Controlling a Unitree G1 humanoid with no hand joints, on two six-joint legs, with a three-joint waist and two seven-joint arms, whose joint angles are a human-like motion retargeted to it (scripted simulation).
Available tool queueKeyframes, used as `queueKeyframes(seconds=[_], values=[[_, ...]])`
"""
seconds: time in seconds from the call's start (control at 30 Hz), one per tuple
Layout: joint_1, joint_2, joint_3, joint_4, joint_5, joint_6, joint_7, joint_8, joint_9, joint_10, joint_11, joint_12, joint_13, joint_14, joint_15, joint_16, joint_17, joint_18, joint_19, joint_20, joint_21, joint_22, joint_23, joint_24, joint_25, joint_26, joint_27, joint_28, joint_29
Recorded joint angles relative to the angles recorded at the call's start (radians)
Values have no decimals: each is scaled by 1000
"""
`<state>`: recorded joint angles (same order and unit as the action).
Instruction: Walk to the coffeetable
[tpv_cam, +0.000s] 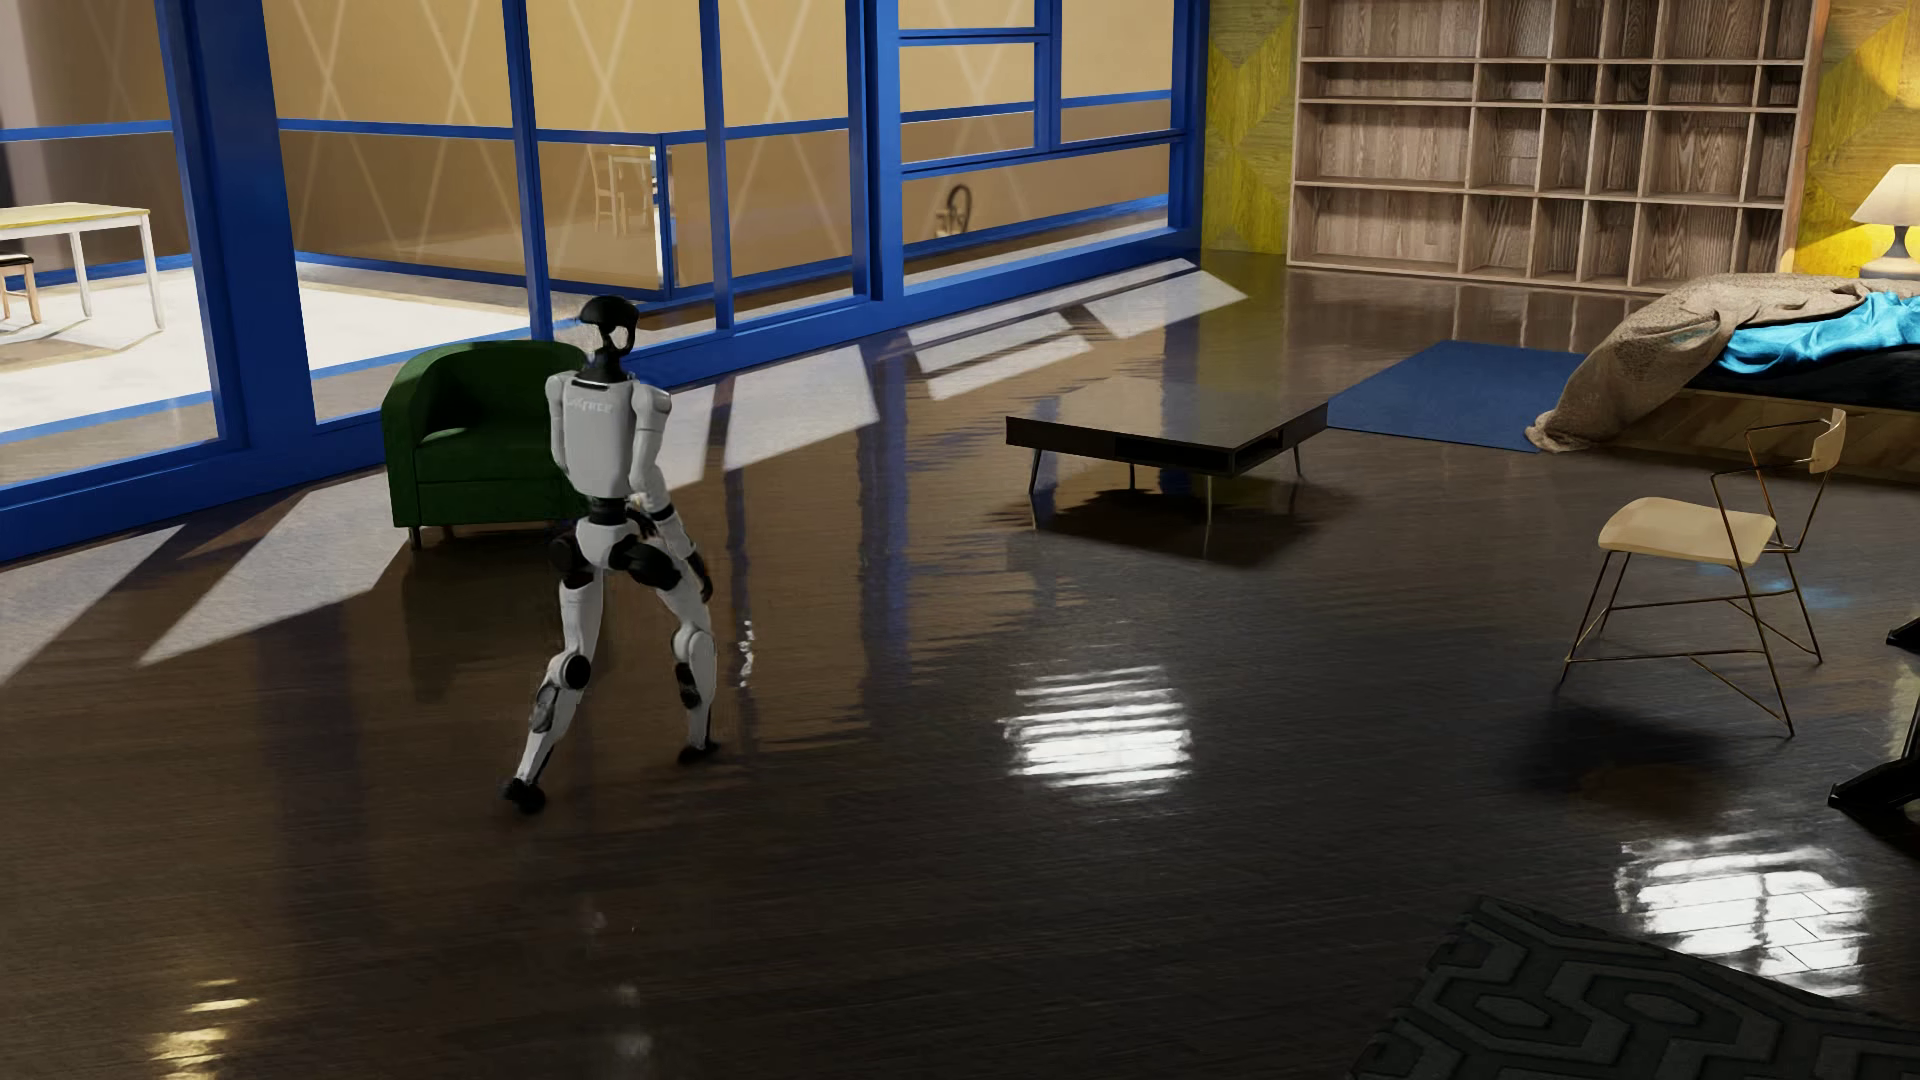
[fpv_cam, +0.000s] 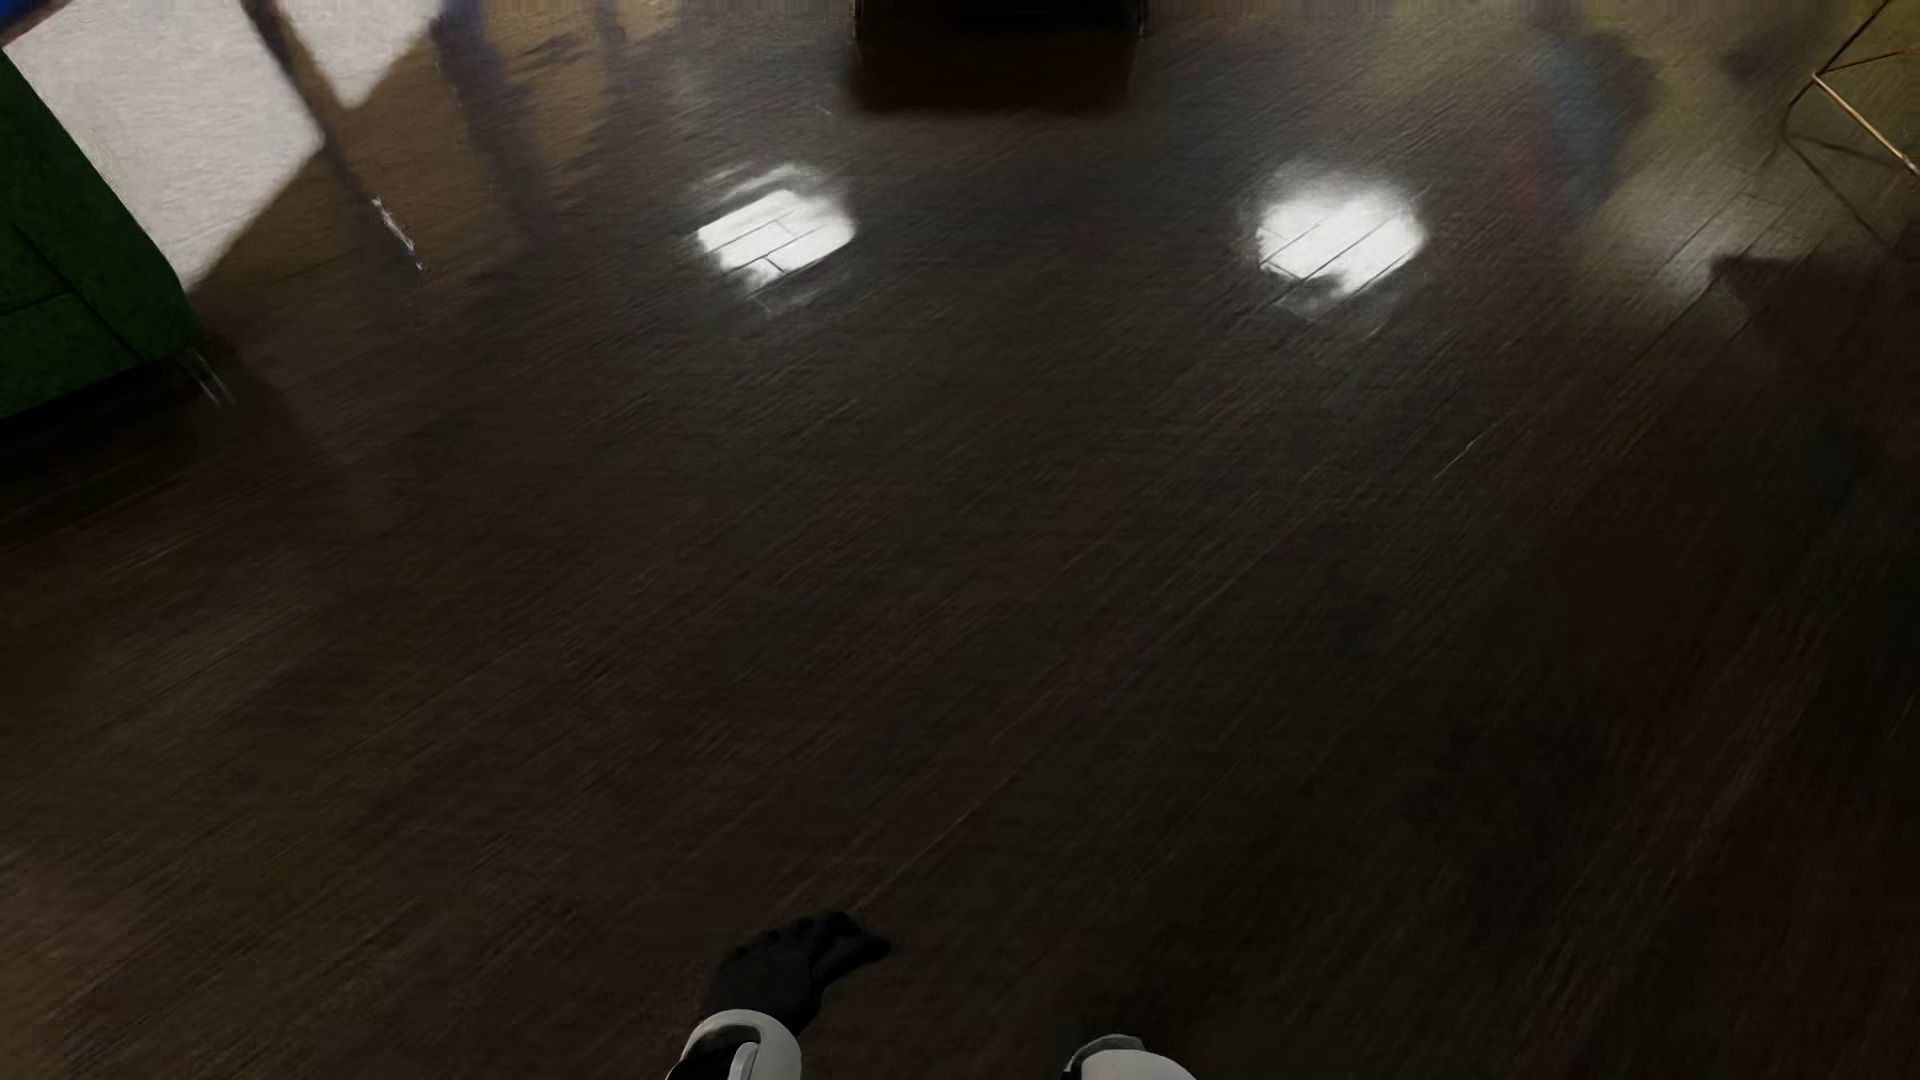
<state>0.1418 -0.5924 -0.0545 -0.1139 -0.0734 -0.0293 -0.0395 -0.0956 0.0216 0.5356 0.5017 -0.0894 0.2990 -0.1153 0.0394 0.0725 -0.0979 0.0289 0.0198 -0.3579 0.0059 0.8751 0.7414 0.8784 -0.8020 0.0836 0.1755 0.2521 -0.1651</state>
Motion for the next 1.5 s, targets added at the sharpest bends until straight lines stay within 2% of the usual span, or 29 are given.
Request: queueKeyframes(seconds=[0.03, 0.07, 0.13, 0.17, 0.23, 0.3, 0.33, 0.37, 0.43, 0.5, 0.57, 0.6, 0.63, 0.67, 0.7, 0.77, 0.83, 0.87, 0.9, 0.97, 1.07, 1.13, 1.2, 1.27, 1.3, 1.33, 1.4, 1.43, 1.5], values=[[-41, 28, -1, 34, 25, 18, 2, -21, -1, 125, 24, 24, -8, 102, -46, 10, 15, -45, -22, 1, -7, 20, 20, 0, -3, 22, 0, -12, -7], [-110, 65, -2, 76, 49, 36, 6, -47, 0, 283, 28, 39, -18, 226, -85, 28, 27, -111, -35, -15, -11, 39, 34, 10, -4, 35, -8, -32, -15], [-286, 141, -1, 149, 97, 74, -2, -97, 6, 576, 22, 68, -50, 395, -153, 80, 39, -182, -47, -57, -6, 43, 45, 35, -8, 29, -30, -74, -25], [-370, 182, 3, 153, 120, 89, -15, -111, 10, 670, 14, 94, -73, 355, -182, 102, 39, -173, -55, -54, 0, 23, 46, 24, -11, 21, -38, -81, -28], [-523, 267, 16, 159, 162, 109, -25, -117, 20, 743, -1, 172, -128, 247, -239, 139, 36, -150, -68, -1, 18, -47, 59, -34, -21, 17, -61, -71, -37], [-645, 358, 36, 141, 195, 119, -42, -106, 26, 657, -25, 241, -185, 96, -290, 145, 32, -96, -75, 57, 44, -103, 55, -82, -33, 41, -84, -48, -37], [-690, 403, 48, 133, 207, 121, -53, -97, 28, 558, -42, 263, -207, 52, -312, 143, 25, -95, -77, 83, 60, -114, 44, -100, -33, 52, -97, -36, -35], [-721, 448, 59, 129, 216, 121, -57, -86, 29, 424, -63, 282, -232, 22, -329, 139, 18, -71, -79, 108, 78, -119, 32, -112, -33, 61, -106, -27, -33], [-747, 534, 83, 147, 232, 120, -26, -61, 27, 93, -112, 311, -275, 45, -357, 130, 5, -39, -81, 140, 114, -116, 13, -115, -32, 74, -115, -16, -28], [-722, 628, 104, 152, 240, 116, 14, -34, 21, -260, -176, 331, -305, 103, -362, 123, -3, -63, -79, 146, 145, -98, 3, -97, -25, 70, -118, -10, -19], [-717, 700, 120, 142, 243, 110, 22, -11, 17, -348, -180, 343, -316, 99, -378, 124, -8, -92, -75, 136, 173, -72, 0, -72, -28, 56, -100, -9, -12], [-726, 732, 128, 129, 239, 106, 11, 0, 15, -276, -156, 346, -312, 121, -376, 123, -10, -60, -73, 132, 187, -56, 0, -58, -39, 51, -71, -11, -13], [-727, 763, 134, 108, 225, 98, 4, 11, 11, -214, -134, 348, -300, 189, -358, 114, -16, 3, -75, 134, 200, -37, 3, -46, -53, 52, -35, -11, -15], [-708, 784, 138, 96, 204, 85, 15, 16, 6, -172, -91, 349, -280, 241, -308, 100, -18, -20, -61, 147, 207, -15, 12, -40, -61, 59, 0, -8, -18], [-685, 787, 140, 79, 175, 68, 34, 15, 2, -133, -21, 344, -253, 245, -233, 80, -20, -23, -32, 166, 200, 10, 29, -41, -57, 70, 26, -6, -15], [-626, 690, 140, 33, 101, 31, 67, 23, 1, -95, 255, 317, -203, 175, 9, 42, -21, 15, 58, 197, 170, 46, 78, -42, -27, 83, 51, -4, 23], [-555, 513, 138, -6, 3, -5, 107, 31, 9, -99, 569, 279, -177, 110, 248, 17, -54, 22, 213, 196, 203, 41, 103, -27, -29, 64, 28, -1, 103], [-517, 423, 133, -25, -31, -23, 117, 36, 13, -106, 676, 251, -163, 81, 261, 10, -87, 28, 222, 194, 240, 34, 90, -19, -45, 47, -6, 0, 140], [-485, 335, 127, -45, -54, -38, 123, 43, 18, -104, 749, 226, -143, 52, 189, 7, -112, 34, 225, 187, 266, 29, 58, -14, -61, 24, -28, 3, 157], [-413, 192, 111, -81, -99, -59, 115, 41, 26, -100, 764, 145, -86, -10, 24, -2, -122, 44, 173, 158, 240, 35, -24, 5, -41, 10, -34, -3, 140], [-308, 56, 82, -107, -119, -69, 77, 42, 29, -97, 482, 24, -29, -97, -150, -2, -82, 54, 86, 99, 134, 39, -94, 37, 45, -9, -19, -10, 65], [-232, 28, 65, -109, -115, -67, 49, 17, 24, -132, 164, -27, -37, -135, -144, -5, -74, 56, 63, 72, 128, 18, -79, 28, 40, -28, -7, -9, 54], [-150, 46, 54, -106, -94, -61, 25, -11, 14, -188, -194, -55, -54, -154, -106, -9, -76, 54, 105, 41, 138, -8, -53, 7, 9, -49, -1, -10, 88], [-80, 23, 46, -107, -74, -54, 10, 13, 6, -204, -310, -61, -63, -182, -116, -16, -74, 48, 185, 12, 119, -25, -42, -14, -5, -59, 3, -7, 109], [-50, 20, 42, -103, -59, -50, 5, 37, 1, -201, -290, -53, -65, -194, -89, -19, -68, 44, 172, 6, 107, -25, -38, -25, -6, -56, 2, -5, 105], [-14, 3, 38, -93, -38, -44, -1, 56, -4, -193, -215, -40, -65, -195, -43, -21, -57, 40, 117, 5, 95, -15, -32, -34, -8, -46, 4, -4, 96], [38, 13, 30, -57, -1, -22, -8, 49, -15, -144, -91, 5, -65, -128, 45, -24, -30, 15, 60, 18, 71, 34, -7, -37, -14, 0, 14, 8, 80], [42, 25, 26, -33, 23, -6, -9, 40, -19, -85, -37, 35, -69, -64, 18, -25, -15, -3, 16, 33, 57, 68, 11, -36, -16, 32, 21, 14, 78], [-35, 81, 14, 29, 69, 29, -23, -6, -18, 152, 6, 81, -88, 152, -60, -8, 20, -131, -35, 34, 25, 126, 39, -14, -15, 71, 35, -8, 78]])
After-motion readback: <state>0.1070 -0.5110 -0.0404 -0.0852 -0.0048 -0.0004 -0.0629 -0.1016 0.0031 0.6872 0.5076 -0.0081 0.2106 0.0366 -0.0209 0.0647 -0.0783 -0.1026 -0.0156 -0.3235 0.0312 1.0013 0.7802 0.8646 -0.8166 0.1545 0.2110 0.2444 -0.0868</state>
